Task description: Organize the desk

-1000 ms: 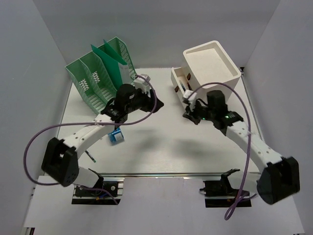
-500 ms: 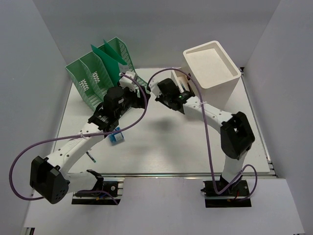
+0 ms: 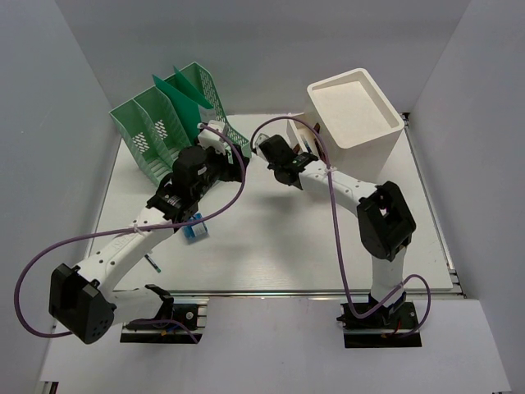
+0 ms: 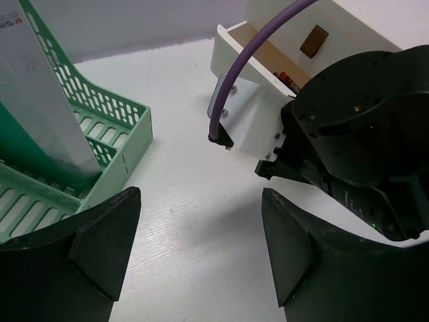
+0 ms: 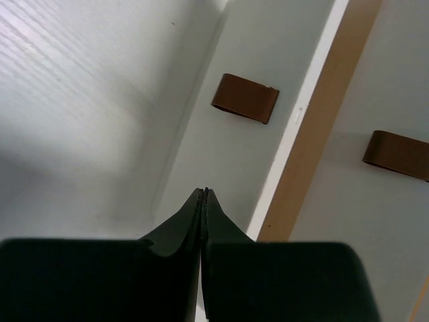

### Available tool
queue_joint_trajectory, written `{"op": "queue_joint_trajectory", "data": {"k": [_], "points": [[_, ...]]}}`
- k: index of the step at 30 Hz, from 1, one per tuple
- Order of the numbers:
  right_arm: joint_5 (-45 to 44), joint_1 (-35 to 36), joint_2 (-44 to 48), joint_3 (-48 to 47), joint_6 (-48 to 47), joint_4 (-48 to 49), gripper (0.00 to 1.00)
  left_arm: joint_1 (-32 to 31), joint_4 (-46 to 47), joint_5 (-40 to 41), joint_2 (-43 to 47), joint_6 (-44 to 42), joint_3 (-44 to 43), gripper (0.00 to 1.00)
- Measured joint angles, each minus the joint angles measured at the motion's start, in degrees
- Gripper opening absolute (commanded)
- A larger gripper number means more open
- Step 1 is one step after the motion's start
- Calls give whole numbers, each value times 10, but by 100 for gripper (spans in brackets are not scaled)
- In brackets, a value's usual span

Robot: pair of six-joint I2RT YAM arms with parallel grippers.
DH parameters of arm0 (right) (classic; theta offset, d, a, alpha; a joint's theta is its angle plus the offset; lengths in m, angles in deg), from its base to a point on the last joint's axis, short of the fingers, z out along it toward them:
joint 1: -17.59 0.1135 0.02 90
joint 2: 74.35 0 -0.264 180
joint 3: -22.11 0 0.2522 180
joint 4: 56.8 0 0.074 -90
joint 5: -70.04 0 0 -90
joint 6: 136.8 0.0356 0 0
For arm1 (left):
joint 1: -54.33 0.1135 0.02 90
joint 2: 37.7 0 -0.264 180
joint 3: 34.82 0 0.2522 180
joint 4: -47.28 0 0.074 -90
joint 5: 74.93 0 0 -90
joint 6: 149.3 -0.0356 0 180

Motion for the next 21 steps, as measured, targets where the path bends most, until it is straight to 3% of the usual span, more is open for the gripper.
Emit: {"op": "queue_joint_trajectory", "data": {"k": [9,21], "points": [[-75,-2,-30,6,-54,49,0,0,0,7,2,-3,0,82],[-112,-19,-49,8,-98,84,0,0,0,9,8,-3,7,83]]}}
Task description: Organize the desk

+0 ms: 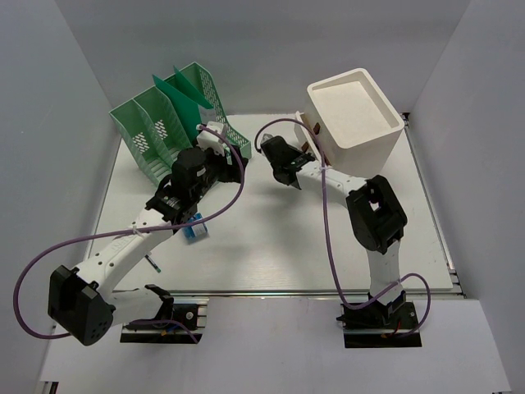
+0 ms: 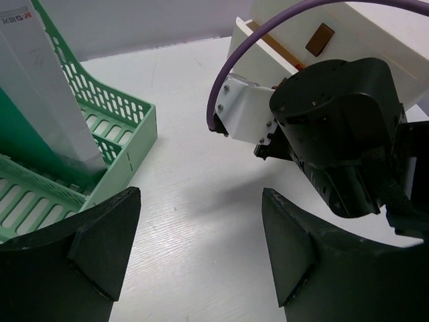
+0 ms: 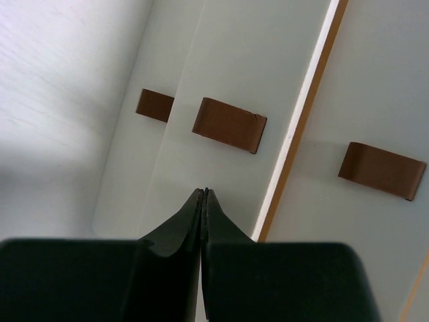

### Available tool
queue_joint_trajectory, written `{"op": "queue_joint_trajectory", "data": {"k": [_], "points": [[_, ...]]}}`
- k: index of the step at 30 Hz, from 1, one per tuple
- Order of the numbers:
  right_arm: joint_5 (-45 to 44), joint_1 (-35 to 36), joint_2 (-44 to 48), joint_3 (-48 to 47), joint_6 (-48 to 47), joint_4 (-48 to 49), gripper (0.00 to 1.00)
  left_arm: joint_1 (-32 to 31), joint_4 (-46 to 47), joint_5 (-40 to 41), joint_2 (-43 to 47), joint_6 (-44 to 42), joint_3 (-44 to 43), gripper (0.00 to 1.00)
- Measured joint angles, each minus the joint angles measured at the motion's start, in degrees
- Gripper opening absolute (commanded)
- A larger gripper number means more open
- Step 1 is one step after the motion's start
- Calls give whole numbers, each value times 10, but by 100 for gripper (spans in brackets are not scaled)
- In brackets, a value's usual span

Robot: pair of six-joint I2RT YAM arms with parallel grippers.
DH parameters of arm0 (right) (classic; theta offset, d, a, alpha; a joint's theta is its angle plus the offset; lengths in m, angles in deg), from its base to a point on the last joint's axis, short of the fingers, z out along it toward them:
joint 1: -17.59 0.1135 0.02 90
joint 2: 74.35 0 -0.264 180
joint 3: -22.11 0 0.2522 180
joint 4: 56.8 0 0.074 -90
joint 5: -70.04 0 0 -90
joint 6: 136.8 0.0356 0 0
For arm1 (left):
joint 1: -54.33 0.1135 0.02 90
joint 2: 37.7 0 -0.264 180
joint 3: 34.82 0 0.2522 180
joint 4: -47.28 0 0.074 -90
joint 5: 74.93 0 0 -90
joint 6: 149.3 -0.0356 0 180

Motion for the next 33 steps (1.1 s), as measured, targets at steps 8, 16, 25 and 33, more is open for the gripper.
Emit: {"op": "queue_joint_trajectory", "data": {"k": [8,16,25,33], "points": [[-15,-27,-28,0,-20,9,0,0,1,5,1,0,0,82],[-26,-33,-37,0,-41,35,0,0,10,8,2,0,0,83],[30,-40,-37,-24,-8,-19,2,0,14,8,2,0,1,76],[400,-75,120,-41,144,-174,54,0,35,-33,1,3,21,32]]}}
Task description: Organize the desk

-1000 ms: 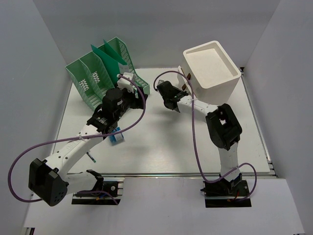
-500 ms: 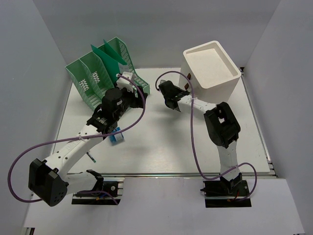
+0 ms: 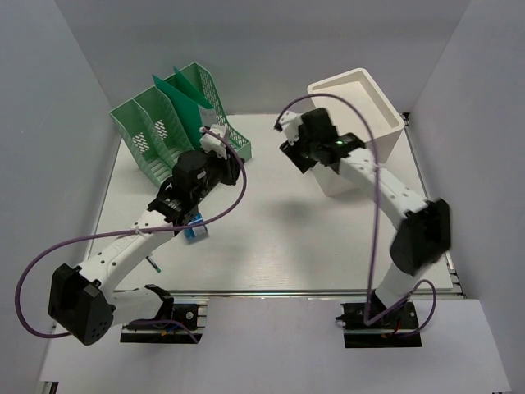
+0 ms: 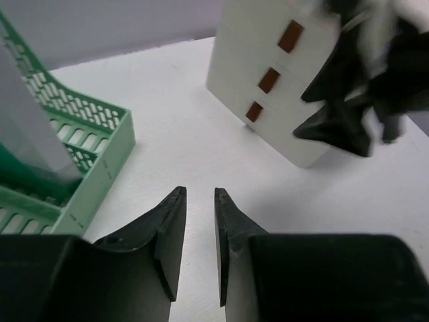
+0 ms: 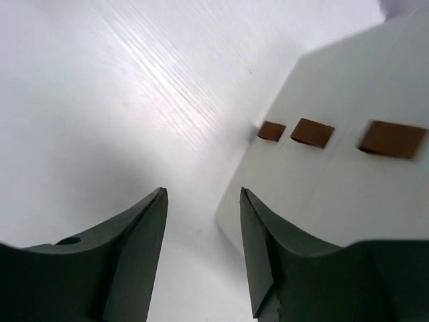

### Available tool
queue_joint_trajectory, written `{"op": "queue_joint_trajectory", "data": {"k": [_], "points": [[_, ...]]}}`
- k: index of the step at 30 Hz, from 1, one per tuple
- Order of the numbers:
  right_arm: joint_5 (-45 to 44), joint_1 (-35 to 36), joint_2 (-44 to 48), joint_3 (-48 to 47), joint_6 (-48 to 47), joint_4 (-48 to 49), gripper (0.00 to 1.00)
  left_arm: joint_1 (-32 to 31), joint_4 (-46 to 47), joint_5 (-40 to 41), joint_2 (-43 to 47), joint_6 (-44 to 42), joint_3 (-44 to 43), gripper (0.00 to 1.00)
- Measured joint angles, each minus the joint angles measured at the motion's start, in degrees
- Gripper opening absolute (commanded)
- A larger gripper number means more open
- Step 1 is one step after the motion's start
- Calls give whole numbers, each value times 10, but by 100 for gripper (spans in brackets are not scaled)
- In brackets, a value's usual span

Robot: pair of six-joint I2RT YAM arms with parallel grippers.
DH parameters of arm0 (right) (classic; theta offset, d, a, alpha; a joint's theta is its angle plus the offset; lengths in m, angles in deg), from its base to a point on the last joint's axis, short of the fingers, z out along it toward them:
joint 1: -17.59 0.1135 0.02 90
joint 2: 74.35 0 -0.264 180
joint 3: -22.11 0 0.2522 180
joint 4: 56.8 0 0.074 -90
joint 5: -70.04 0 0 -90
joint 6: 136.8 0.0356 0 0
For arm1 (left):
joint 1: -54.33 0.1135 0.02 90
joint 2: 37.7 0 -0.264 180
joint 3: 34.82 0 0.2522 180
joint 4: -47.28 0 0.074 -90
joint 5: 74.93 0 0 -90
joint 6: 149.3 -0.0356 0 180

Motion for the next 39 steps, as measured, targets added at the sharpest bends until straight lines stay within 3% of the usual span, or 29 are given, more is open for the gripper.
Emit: {"op": "queue_joint_trajectory", "data": {"k": [5,6,7,9,10,14,21,27,39], "points": [[195,-61,184,74,62,22,52,0,38,-84,-21,5,9,30],[228,-76,220,96,72,29,51,0,49,-104,-32,9,9,33],[260,-93,249,117,82,38,48,0,59,-123,-45,13,9,44],[315,-120,306,165,102,64,35,0,83,-161,-86,24,4,53],[342,-130,334,192,111,79,23,-1,89,-177,-108,28,0,56],[422,-159,426,272,151,129,9,-4,103,-230,-238,64,-54,62],[495,-203,490,323,191,193,10,-8,174,-252,-435,124,-154,64],[534,-218,514,348,212,211,18,-13,256,-252,-560,129,-226,70],[555,-221,523,359,214,222,18,-22,316,-249,-695,84,-380,69]]}}
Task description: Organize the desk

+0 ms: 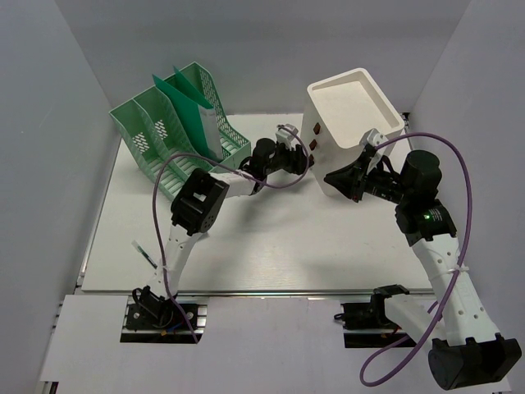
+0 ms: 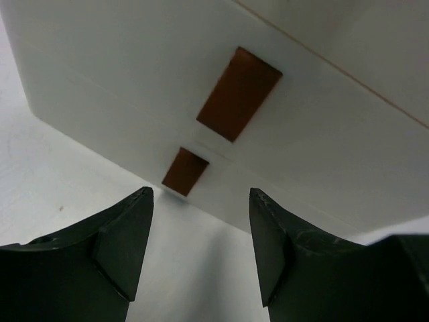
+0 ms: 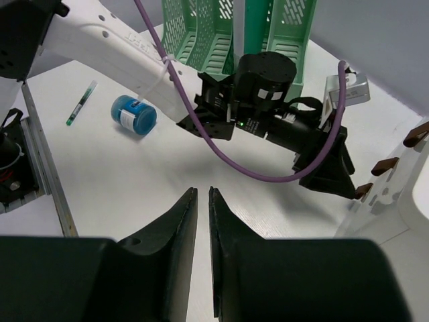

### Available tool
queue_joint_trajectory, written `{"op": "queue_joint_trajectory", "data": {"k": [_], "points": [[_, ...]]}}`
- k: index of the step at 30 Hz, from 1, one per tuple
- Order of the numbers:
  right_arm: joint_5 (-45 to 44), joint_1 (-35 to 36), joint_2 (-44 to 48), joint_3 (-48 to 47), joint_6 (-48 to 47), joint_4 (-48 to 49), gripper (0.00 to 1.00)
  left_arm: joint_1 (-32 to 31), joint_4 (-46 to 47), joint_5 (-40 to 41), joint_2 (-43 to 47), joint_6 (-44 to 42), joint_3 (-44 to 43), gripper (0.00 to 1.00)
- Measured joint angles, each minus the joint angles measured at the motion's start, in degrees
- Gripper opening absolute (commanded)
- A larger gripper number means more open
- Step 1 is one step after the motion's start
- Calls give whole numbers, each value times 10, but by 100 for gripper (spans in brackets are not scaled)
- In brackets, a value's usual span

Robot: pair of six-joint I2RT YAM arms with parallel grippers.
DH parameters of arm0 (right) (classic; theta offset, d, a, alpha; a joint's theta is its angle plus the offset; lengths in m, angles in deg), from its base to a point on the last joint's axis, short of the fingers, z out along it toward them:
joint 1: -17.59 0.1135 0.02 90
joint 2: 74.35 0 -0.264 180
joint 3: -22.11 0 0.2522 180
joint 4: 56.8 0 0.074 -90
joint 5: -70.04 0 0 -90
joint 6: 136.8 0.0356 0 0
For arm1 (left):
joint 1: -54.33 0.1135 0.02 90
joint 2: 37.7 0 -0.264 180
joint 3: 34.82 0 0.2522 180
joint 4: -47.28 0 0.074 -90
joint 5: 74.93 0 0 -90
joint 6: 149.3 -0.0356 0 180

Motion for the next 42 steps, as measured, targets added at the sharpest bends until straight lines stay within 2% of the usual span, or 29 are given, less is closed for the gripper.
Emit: {"op": "queue_joint_trajectory", "data": {"k": [9,18,30,37,40,42], "points": [[0,-2,0,0,-1,0,18,1,-26,2,-62,-29,-95,64],[0,-4,-2,0,-1,0,18,1,-22,-11,-83,-33,-106,54],[0,-7,-3,0,-1,0,17,4,-4,-37,-87,-30,-108,52],[0,-8,-3,0,-3,0,17,6,1,-43,-104,-22,-124,43],[0,-10,-3,0,-3,0,17,6,2,-47,-110,-16,-132,35],[0,-10,-3,0,-3,0,17,6,6,-49,-114,-12,-136,25]]}}
